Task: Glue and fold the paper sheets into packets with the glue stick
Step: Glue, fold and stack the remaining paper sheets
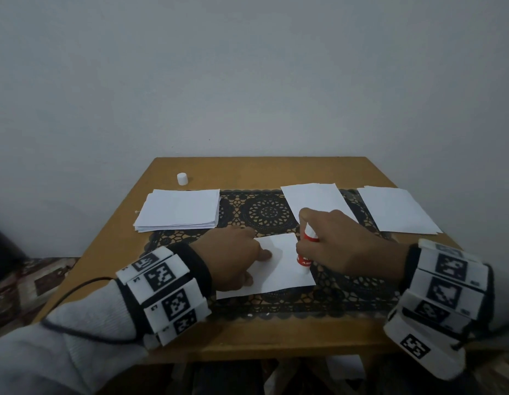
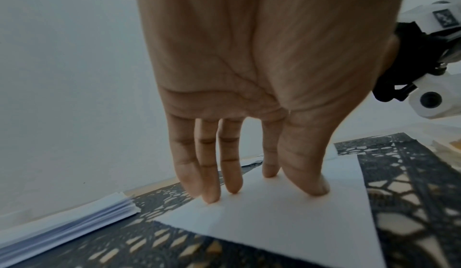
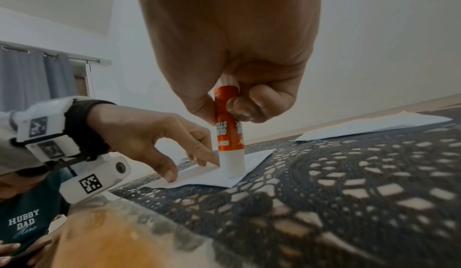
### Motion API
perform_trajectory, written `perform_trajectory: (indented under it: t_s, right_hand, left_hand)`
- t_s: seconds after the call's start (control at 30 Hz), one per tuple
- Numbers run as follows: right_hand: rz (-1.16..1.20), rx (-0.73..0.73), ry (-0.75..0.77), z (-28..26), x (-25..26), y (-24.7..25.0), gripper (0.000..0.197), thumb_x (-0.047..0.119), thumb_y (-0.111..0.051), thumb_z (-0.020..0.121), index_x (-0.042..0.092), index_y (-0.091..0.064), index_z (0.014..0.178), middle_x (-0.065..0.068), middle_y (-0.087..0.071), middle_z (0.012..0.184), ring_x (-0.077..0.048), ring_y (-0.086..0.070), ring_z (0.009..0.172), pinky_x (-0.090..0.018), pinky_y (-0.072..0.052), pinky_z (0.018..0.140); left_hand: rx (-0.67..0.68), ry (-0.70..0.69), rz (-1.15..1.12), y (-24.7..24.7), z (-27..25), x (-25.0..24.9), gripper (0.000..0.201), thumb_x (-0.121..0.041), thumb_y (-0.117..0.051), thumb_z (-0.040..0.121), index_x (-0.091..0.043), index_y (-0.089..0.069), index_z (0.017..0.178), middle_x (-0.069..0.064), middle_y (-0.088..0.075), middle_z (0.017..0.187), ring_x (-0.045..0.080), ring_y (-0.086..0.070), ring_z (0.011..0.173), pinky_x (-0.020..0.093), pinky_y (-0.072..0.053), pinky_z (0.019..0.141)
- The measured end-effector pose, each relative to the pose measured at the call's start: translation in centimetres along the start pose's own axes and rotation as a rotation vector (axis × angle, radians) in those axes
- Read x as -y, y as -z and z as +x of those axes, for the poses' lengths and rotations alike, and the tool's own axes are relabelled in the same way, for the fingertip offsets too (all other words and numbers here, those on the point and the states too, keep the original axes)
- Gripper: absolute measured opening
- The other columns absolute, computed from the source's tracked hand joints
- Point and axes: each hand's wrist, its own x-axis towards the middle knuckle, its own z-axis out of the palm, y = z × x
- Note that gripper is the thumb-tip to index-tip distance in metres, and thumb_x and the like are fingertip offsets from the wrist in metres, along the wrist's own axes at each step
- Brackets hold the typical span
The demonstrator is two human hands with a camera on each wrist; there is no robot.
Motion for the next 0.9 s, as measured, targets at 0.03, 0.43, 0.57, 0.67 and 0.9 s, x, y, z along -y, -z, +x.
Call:
perform_trajectory:
  t_s: [0.03, 0.43, 0.57, 0.67, 0.9]
  right_hand:
    - [0.007, 0.005, 0.000, -0.2, -0.1, 0.0, 0.017, 0.034, -0.056, 0.090, 0.020, -0.050, 0.099, 0.000, -0.064, 0.087, -0.019, -0.059, 0.076, -0.038, -0.053, 0.071]
    - [0.181, -0.008, 0.027, -1.0, -1.3, 0.3, 0.019, 0.027, -0.062, 0.090, 0.010, -0.056, 0.084, -0.003, -0.063, 0.076, -0.019, -0.055, 0.068, -0.028, -0.046, 0.061]
    - [0.208, -0.093, -0.008, -0.8, -2.1, 1.7, 0.020, 0.030, -0.063, 0.088, 0.014, -0.056, 0.077, 0.002, -0.063, 0.076, -0.013, -0.058, 0.073, -0.028, -0.048, 0.066]
    - [0.223, -0.167, -0.045, -0.7, -2.4, 2.7, 0.018, 0.028, -0.062, 0.090, 0.018, -0.055, 0.078, 0.004, -0.062, 0.079, -0.012, -0.057, 0.075, -0.019, -0.040, 0.061]
    - [0.264, -0.157, -0.042, -1.0, -3.2, 2.7, 0.018, 0.026, -0.062, 0.090, 0.015, -0.056, 0.078, -0.003, -0.063, 0.078, -0.018, -0.059, 0.075, -0.022, -0.044, 0.061]
  left_hand:
    - [0.000, -0.002, -0.018, 0.0, 0.0, 0.1, 0.063, -0.038, -0.059, 0.091, -0.033, -0.031, 0.147, 0.006, -0.045, 0.122, 0.025, -0.046, 0.113, 0.032, -0.042, 0.085]
    - [0.020, 0.097, -0.232, 1.0, 2.8, 0.4, 0.064, -0.047, -0.076, 0.073, -0.027, -0.043, 0.125, 0.005, -0.044, 0.124, 0.025, -0.042, 0.112, 0.039, -0.043, 0.092]
    - [0.052, 0.116, -0.277, 1.2, 3.3, 1.0, 0.080, -0.049, -0.080, 0.067, -0.024, -0.036, 0.128, 0.005, -0.045, 0.125, 0.023, -0.041, 0.112, 0.042, -0.041, 0.095]
    - [0.080, 0.125, -0.297, 1.4, 3.5, 1.2, 0.084, -0.050, -0.082, 0.065, -0.024, -0.035, 0.130, 0.003, -0.045, 0.127, 0.023, -0.038, 0.114, 0.042, -0.040, 0.096]
    - [0.115, 0.100, -0.313, 1.7, 3.9, 1.5, 0.078, -0.052, -0.081, 0.065, -0.024, -0.040, 0.125, 0.001, -0.046, 0.122, 0.020, -0.043, 0.107, 0.037, -0.043, 0.090]
